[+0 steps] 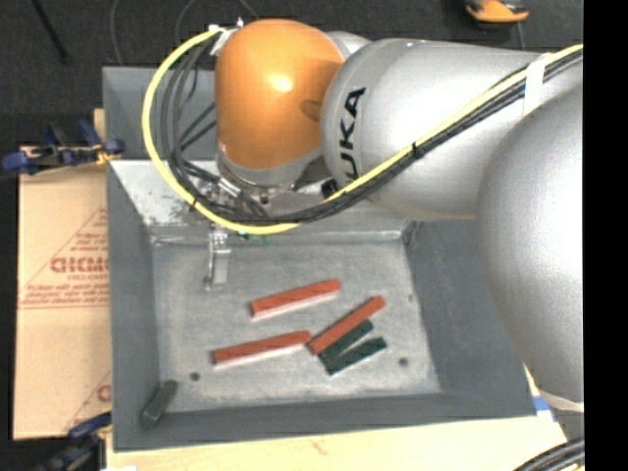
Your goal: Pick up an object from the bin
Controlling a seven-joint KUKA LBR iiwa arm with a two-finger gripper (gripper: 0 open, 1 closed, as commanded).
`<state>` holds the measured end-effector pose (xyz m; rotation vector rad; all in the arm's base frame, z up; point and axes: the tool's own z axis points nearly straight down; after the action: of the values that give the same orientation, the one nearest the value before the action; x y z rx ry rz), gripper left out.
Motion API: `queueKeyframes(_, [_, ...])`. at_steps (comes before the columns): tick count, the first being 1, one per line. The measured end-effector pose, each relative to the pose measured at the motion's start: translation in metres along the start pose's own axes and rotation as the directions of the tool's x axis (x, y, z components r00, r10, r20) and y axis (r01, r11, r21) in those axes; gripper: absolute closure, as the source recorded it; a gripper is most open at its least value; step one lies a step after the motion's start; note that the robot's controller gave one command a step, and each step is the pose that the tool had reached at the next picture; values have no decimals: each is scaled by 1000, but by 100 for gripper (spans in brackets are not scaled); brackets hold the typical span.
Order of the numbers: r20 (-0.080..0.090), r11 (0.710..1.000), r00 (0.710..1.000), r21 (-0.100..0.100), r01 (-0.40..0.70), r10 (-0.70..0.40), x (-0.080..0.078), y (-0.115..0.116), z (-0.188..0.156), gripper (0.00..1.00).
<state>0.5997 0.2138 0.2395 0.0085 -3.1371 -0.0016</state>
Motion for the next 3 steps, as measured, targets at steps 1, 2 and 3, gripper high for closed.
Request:
queueKeyframes(1, [2,957,957,4,290,-290,-24,-72,151,0])
queueKeyframes(2, [4,875,875,5,483,-483,48,-194,169,0])
queueKeyframes(3, [11,876,876,4,483,-483,46,-190,168,100])
